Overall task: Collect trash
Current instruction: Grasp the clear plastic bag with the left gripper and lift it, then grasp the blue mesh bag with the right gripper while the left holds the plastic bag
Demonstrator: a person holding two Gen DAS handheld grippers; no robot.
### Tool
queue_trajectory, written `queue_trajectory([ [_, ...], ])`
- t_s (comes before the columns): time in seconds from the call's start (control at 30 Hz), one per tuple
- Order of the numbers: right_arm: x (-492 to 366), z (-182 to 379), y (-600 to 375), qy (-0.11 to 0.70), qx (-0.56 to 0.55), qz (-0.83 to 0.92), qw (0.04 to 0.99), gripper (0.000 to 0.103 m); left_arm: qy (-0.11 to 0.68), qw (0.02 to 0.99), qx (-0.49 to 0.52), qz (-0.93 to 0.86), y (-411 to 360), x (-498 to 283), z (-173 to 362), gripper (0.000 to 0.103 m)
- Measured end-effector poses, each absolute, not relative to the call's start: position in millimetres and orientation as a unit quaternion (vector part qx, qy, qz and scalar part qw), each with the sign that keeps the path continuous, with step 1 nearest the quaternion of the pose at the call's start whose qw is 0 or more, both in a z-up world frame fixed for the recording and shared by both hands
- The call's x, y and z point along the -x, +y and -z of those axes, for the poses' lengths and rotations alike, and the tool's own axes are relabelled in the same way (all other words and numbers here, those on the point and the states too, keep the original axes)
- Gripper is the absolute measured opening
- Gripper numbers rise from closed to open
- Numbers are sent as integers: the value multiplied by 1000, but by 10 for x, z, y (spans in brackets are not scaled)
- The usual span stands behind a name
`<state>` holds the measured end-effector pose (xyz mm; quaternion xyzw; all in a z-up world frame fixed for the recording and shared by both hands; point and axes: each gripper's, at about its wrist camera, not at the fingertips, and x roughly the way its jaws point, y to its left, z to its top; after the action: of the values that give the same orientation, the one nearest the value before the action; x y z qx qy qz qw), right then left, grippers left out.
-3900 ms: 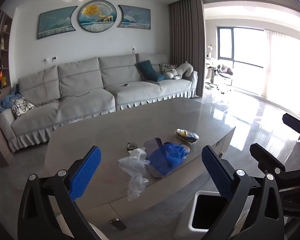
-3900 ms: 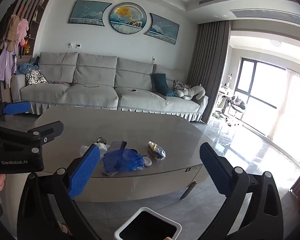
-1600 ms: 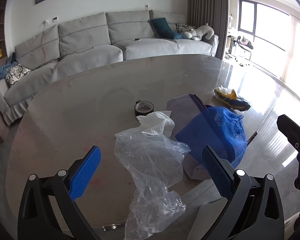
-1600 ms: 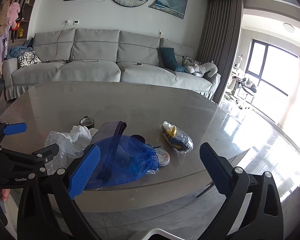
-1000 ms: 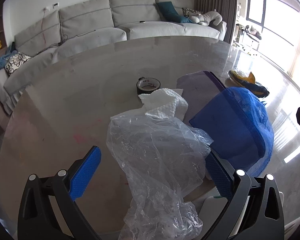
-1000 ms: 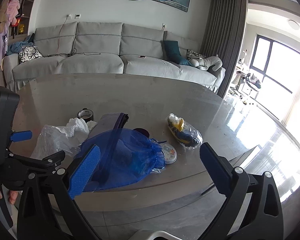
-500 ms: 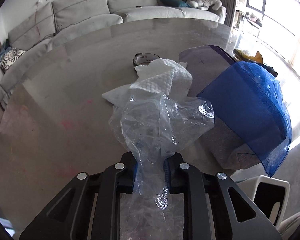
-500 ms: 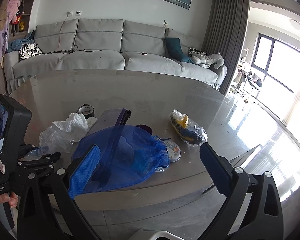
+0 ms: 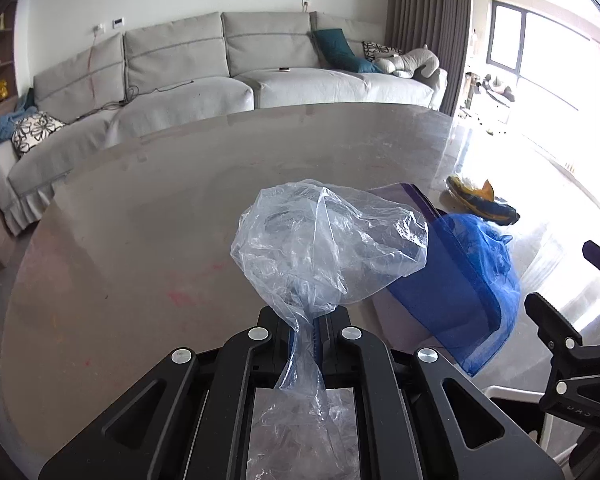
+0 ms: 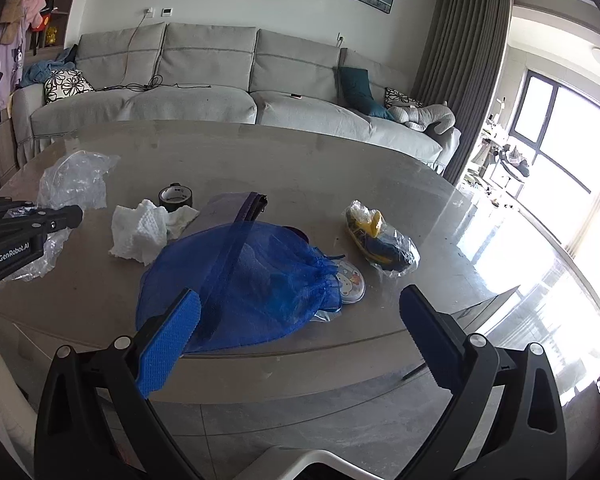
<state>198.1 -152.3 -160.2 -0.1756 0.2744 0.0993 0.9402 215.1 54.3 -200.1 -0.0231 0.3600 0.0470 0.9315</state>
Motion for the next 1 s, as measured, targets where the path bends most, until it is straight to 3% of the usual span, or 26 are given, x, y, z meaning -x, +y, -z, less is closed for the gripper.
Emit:
queue_trajectory([
  [0.3, -1843, 1850, -1642, 248, 252, -85, 932, 99, 359, 933, 26, -27, 474, -2161, 1882, 6],
  [0.83, -2103, 2069, -1334, 249, 253, -177, 918, 98, 377, 926, 14, -14, 323, -2208, 1902, 6],
  [0.87, -2105, 2078, -1315, 246, 260, -179, 916, 95, 377, 926, 14, -14, 320, -2212, 1906, 6],
  [1.0, -2183, 2094, -1283, 263, 249, -219, 906, 53, 381, 924, 14, -12, 312, -2208, 1930, 6],
])
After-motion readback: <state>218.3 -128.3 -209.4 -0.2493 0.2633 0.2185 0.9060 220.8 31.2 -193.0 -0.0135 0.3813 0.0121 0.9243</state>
